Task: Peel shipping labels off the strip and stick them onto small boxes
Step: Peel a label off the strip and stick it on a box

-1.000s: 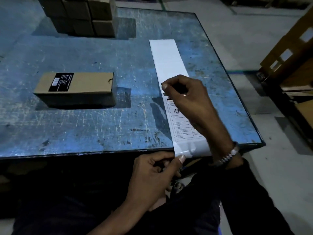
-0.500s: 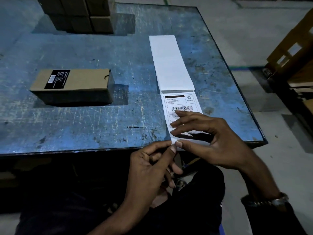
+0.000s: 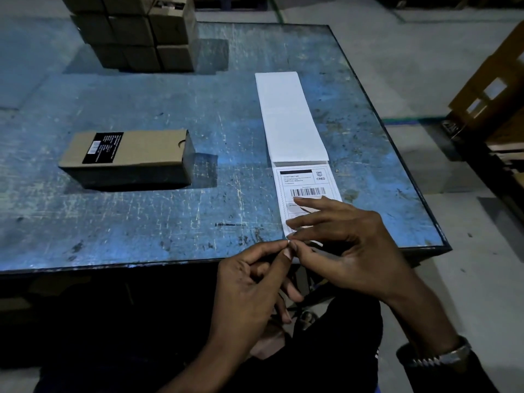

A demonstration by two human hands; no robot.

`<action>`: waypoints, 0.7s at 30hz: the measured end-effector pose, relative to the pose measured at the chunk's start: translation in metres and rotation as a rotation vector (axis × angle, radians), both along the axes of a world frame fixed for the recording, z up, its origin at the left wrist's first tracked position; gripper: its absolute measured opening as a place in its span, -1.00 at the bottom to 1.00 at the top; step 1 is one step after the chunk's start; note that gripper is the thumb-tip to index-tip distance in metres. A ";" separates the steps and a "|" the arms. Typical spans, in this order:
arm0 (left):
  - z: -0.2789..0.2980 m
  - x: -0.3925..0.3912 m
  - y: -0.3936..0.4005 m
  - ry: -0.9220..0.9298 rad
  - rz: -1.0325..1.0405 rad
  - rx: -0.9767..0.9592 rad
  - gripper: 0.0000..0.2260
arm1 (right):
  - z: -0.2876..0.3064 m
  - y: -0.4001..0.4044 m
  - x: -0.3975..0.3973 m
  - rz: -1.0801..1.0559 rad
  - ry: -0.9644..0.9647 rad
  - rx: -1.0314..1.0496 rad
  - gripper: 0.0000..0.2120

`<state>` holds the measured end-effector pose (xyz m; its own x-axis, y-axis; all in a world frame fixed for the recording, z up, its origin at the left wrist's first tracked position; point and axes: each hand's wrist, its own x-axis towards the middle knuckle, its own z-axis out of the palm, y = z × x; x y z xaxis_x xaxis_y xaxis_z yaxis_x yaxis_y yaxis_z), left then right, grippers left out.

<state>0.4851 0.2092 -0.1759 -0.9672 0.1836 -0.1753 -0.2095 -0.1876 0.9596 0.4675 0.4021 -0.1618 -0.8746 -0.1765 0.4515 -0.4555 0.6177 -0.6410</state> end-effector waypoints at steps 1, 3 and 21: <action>0.000 0.000 0.000 -0.001 -0.005 0.004 -0.90 | 0.000 -0.001 0.000 -0.006 0.006 0.006 -0.93; 0.001 -0.001 0.000 -0.007 -0.003 0.011 -0.86 | 0.000 -0.003 -0.002 -0.012 0.021 0.010 -0.95; -0.008 0.006 -0.017 0.936 0.228 -0.746 -0.90 | 0.009 0.005 -0.012 -0.050 -0.307 -0.117 -0.92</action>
<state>0.4912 0.1921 -0.1841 -0.7733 0.1450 0.6172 0.5868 0.5324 0.6101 0.4555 0.4067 -0.1530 -0.9793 -0.0923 0.1802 -0.2010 0.5483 -0.8118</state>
